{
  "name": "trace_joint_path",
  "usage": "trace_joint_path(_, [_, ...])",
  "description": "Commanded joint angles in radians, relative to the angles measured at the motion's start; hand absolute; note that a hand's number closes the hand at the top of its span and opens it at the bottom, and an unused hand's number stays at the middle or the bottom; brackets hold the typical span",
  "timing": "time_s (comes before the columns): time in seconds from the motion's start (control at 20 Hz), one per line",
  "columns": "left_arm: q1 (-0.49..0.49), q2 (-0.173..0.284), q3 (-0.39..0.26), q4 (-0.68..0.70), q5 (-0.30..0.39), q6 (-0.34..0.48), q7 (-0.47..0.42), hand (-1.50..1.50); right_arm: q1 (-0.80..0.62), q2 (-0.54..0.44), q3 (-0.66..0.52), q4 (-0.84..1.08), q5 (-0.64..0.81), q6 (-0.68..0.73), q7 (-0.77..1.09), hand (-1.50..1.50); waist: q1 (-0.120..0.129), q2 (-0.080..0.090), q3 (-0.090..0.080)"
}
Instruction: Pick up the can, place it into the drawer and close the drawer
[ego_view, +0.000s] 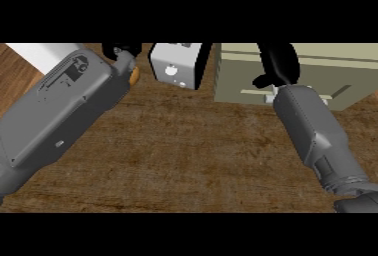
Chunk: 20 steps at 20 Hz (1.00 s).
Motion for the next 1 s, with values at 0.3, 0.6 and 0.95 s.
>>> trace_joint_path(0.3, [0.006,0.043,0.015,-0.059,-0.023,-0.003,0.052,-1.5,-0.167,-0.064,-0.04,0.141,0.014,-0.027,0.037,-1.5,0.014,0.012,0.004])
trace_joint_path(0.6, [0.031,0.05,-0.002,-0.117,-0.039,-0.004,0.057,-1.5,-0.21,-0.091,-0.053,0.181,0.016,-0.02,0.055,-1.5,0.046,0.022,0.005])
trace_joint_path(0.95, [0.033,0.049,0.006,-0.142,-0.042,0.011,0.071,-1.5,-0.234,0.007,-0.241,0.193,-0.21,0.115,-0.135,-1.5,0.038,0.02,0.01])
